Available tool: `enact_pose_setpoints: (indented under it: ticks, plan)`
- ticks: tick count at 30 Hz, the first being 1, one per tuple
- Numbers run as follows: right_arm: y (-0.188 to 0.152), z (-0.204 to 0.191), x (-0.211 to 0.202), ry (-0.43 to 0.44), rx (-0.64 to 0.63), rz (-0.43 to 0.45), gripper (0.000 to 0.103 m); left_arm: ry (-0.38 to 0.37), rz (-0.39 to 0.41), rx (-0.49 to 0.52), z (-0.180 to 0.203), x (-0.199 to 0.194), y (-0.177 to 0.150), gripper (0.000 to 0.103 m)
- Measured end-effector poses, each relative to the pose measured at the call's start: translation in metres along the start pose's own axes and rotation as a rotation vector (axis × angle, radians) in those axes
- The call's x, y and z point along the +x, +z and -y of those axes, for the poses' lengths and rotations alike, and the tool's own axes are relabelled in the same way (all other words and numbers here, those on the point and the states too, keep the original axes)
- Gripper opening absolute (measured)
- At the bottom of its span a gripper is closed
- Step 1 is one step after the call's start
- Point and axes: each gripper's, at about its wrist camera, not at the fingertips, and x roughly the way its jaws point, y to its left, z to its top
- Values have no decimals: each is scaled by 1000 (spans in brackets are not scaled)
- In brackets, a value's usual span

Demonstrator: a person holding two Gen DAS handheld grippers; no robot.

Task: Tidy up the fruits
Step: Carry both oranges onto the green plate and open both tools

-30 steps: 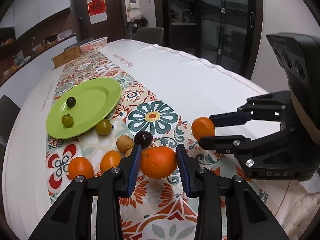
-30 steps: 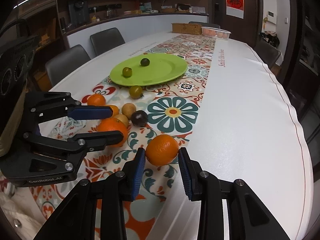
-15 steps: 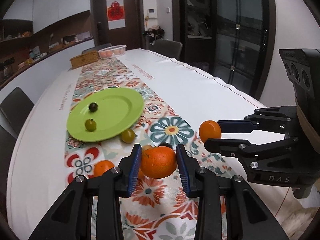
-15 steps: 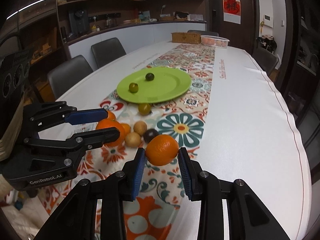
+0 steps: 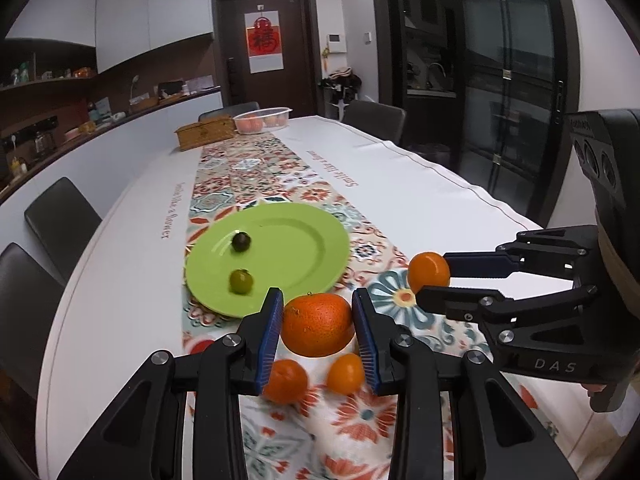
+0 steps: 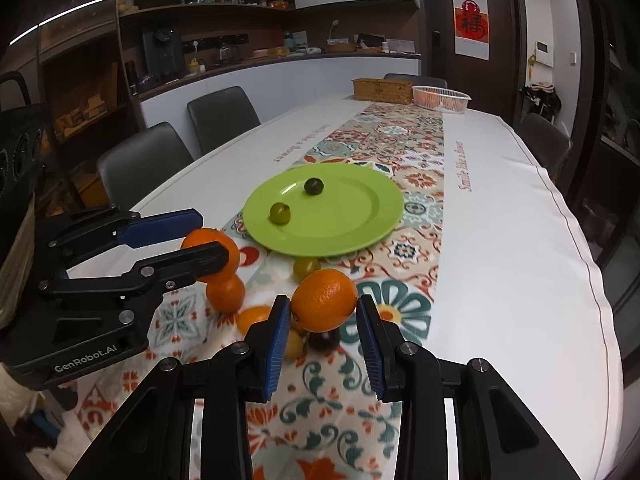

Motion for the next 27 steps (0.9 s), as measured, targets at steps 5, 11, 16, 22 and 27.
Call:
enact_pose_setpoints:
  ticks: [5,11,16,22,27]
  plan:
    - [21,-2,15,15,0,0,35,13,-5,-7,-18,13,10,35]
    - [47,-3,41,19,-8,-11,35,29,-16,-13,-40,34,24,35]
    - [68,-1,64,10,-9,-26,35,40,-39,-40,-61,60,35,35]
    - [87,4,96,1,-12,-57,35,48,-74,-62,-83,90,44,35]
    - [98,7,121,-13,-28,-90,35,44,-117,-83,-97,115,48,35]
